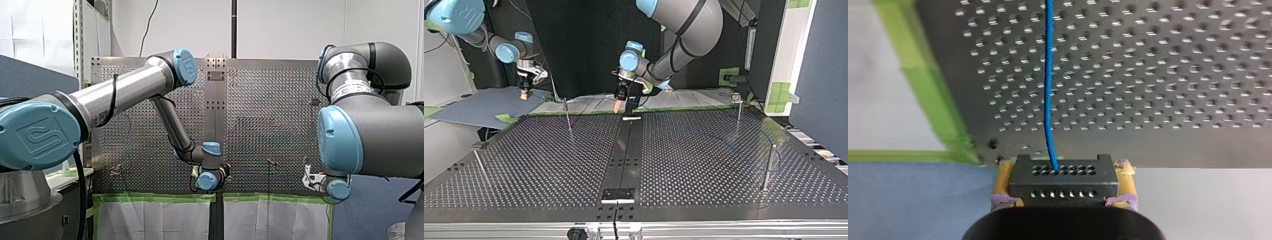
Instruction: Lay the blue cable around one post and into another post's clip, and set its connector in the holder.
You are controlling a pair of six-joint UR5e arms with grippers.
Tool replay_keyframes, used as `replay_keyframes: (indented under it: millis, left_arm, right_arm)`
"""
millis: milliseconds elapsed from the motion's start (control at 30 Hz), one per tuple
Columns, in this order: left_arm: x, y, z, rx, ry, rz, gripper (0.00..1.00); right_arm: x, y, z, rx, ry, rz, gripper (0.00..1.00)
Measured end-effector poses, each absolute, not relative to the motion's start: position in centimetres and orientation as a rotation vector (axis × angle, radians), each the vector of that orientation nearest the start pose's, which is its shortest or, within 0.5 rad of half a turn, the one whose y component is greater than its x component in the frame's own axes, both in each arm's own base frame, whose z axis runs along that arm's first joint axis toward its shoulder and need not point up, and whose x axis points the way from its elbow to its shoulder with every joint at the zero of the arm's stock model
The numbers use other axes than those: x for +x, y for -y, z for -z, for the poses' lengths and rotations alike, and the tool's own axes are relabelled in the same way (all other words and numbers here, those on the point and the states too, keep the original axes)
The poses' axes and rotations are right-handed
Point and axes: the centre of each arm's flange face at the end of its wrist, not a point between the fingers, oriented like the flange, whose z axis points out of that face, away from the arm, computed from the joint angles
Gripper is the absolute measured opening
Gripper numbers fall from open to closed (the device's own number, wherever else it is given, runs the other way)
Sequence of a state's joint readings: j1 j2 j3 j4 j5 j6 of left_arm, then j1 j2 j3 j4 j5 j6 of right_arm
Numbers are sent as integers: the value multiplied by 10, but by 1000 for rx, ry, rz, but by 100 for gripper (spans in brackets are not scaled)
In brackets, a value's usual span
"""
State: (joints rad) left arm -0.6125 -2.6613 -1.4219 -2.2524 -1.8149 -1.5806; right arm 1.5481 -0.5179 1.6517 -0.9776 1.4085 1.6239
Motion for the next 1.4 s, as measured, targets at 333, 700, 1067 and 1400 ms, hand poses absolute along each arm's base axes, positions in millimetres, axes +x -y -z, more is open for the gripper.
replay_keyframes:
  millis: [333,700,1067,1400]
  left_arm:
    - [475,488,77,441,-1661,225,0]
    - [436,523,48,517,-1611,276,0]
    - [442,528,25,480,-1587,309,0]
    - [454,524,21,401,-1568,366,0]
  right_arm:
    - [127,600,110,1422,1315,-1173,0]
    - [120,597,73,1347,1271,-1249,0]
    - [109,607,56,1251,1302,-1331,0]
    - [107,612,54,1237,1312,-1340,0]
